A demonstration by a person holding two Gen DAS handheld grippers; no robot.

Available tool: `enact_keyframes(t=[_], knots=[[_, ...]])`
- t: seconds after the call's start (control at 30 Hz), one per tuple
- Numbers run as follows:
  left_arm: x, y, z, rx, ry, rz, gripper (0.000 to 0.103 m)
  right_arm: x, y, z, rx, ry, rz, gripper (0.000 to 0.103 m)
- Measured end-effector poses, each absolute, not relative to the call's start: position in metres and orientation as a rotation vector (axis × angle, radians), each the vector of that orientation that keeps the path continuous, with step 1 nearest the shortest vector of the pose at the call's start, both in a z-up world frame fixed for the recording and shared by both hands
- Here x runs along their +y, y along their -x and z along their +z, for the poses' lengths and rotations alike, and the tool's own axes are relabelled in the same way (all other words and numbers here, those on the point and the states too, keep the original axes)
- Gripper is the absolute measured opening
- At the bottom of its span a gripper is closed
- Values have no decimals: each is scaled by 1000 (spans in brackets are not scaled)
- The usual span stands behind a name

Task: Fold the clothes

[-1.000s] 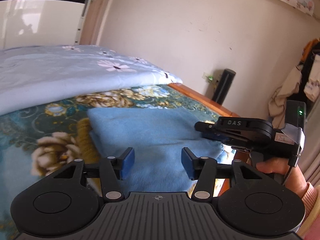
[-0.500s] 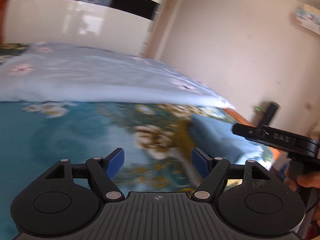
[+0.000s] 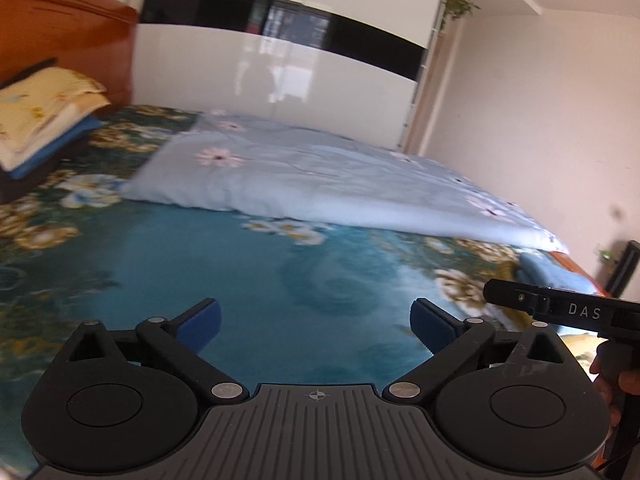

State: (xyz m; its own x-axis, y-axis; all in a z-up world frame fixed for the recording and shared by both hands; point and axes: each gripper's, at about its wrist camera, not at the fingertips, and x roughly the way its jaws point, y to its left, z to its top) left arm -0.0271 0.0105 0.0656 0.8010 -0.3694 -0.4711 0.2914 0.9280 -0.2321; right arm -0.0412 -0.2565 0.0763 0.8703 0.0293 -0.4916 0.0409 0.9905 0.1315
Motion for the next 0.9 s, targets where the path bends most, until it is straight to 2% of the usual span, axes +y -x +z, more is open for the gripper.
enact_keyframes(t=[0.1,0.23,0.43,0.9], knots=[[33,34,64,534,156,-313,103,-221,40,75,534,-120,32,88],[59,45,62,534,178,-269,103,-182,42,73,547,-81,61,97],[80,55,60,553,183,-217,103,-145,45,63,572,-32,84,102],[58,60,68,556,116,-147,103,-143,61,57,593,-24,89,102]])
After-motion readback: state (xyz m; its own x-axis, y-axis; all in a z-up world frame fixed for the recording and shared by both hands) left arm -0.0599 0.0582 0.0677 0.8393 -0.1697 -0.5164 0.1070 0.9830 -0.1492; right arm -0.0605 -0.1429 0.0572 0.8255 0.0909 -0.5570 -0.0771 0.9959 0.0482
